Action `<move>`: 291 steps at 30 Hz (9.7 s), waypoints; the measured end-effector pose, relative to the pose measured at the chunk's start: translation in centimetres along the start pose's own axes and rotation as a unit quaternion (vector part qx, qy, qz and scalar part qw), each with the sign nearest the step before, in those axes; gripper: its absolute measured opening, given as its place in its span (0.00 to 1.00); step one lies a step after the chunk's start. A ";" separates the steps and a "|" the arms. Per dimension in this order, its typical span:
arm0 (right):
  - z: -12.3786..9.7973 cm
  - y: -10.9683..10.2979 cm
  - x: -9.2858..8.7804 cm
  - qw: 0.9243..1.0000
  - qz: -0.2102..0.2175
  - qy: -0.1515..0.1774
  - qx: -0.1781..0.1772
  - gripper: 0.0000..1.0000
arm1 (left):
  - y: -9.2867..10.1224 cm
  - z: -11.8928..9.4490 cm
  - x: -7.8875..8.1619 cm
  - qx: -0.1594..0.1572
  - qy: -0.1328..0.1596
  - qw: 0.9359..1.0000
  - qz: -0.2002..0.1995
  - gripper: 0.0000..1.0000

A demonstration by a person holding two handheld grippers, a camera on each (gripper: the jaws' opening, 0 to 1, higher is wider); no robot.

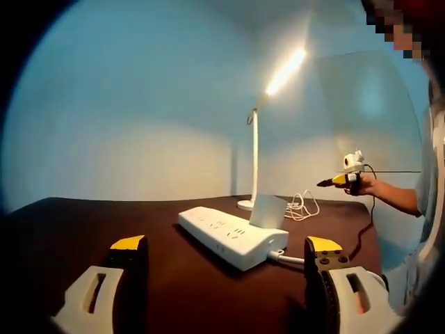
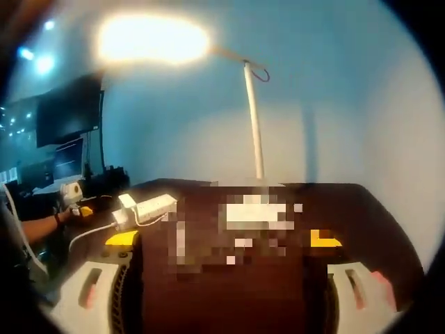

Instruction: Insert the desk lamp plug into the socket, turn on the power strip switch, turn on the lamp switch, then turn off the lamp switch, turn off the power strip switch, and remove the plug from the socket.

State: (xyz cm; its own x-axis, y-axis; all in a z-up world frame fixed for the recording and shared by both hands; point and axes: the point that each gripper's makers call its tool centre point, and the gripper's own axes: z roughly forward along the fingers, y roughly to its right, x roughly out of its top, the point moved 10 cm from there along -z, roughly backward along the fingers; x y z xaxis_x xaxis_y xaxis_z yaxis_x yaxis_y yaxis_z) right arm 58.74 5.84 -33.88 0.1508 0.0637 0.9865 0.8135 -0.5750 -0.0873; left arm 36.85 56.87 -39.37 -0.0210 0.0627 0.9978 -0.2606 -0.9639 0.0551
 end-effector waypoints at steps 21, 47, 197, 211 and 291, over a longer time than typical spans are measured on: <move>0.3 0.6 -4.4 1.000 0.005 -0.021 -0.010 0.94 | 0.0 0.1 -0.1 0.014 -0.005 1.000 0.010 0.89; 0.3 1.4 -5.5 0.999 -0.022 -0.027 -0.014 0.89 | 0.0 0.2 -0.4 0.013 -0.018 1.000 0.015 0.89; 22.0 5.3 -0.9 0.993 -0.039 -0.085 0.077 0.03 | -0.4 0.4 -0.9 0.029 -0.043 0.998 0.026 0.87; 22.3 5.4 -1.1 0.993 -0.033 -0.081 0.073 0.02 | -0.4 0.4 -1.0 0.032 -0.045 0.998 0.030 0.86; 13.4 0.7 9.5 0.982 0.000 -0.067 0.177 0.45 | 0.2 0.1 -0.6 0.015 -0.029 0.999 0.020 0.85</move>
State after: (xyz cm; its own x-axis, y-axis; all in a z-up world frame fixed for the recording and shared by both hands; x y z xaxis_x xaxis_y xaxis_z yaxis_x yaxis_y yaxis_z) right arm 68.24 17.02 -26.40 0.2044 0.1841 0.9614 0.9541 -0.2569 -0.1537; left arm 36.94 56.64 -39.96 0.0262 0.0091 0.9996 -0.2316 -0.9727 0.0149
